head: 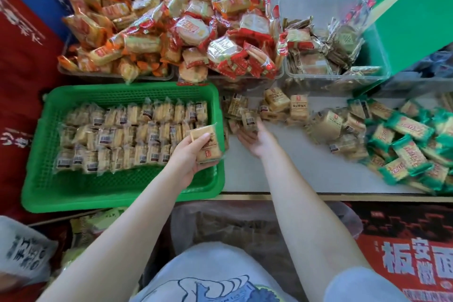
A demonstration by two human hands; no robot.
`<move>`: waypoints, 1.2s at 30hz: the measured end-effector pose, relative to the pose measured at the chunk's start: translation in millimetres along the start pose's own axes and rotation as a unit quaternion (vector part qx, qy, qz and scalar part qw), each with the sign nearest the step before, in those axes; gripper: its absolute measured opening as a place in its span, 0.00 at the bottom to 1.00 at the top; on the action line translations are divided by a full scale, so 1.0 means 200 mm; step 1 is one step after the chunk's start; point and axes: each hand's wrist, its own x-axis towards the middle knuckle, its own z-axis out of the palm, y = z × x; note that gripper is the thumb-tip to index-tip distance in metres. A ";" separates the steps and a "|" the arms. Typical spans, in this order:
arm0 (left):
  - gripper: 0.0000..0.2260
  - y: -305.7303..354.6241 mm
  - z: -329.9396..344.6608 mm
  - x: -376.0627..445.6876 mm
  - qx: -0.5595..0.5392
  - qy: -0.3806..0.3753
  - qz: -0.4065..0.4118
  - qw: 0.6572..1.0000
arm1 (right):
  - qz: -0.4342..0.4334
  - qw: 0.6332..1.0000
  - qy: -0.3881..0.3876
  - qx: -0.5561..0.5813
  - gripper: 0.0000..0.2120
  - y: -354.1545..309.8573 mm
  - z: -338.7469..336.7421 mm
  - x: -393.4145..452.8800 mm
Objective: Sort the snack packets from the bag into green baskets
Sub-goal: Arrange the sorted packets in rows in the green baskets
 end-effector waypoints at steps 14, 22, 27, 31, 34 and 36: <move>0.29 0.05 0.08 0.05 0.076 -0.038 0.019 0.996 | -0.133 0.971 -0.144 -0.137 0.17 0.11 -0.04 -0.52; 0.35 0.07 0.23 0.12 0.123 -0.044 0.055 0.990 | -0.223 0.943 0.105 -0.222 0.07 -0.10 -0.17 -0.39; 0.24 0.06 0.27 0.17 0.149 -0.021 0.064 0.986 | -0.176 0.897 0.314 -0.257 0.27 -0.19 -0.37 -0.05; 0.23 0.04 0.27 0.17 0.187 -0.010 0.081 0.979 | -0.125 0.893 0.303 -0.309 0.28 -0.13 -0.43 0.07; 0.22 0.04 0.27 0.16 0.198 -0.007 0.083 0.977 | -0.131 0.907 0.267 -0.297 0.21 -0.08 -0.43 0.07; 0.22 0.04 0.27 0.15 0.198 -0.008 0.086 0.976 | -0.132 0.926 0.253 -0.248 0.23 -0.06 -0.42 0.00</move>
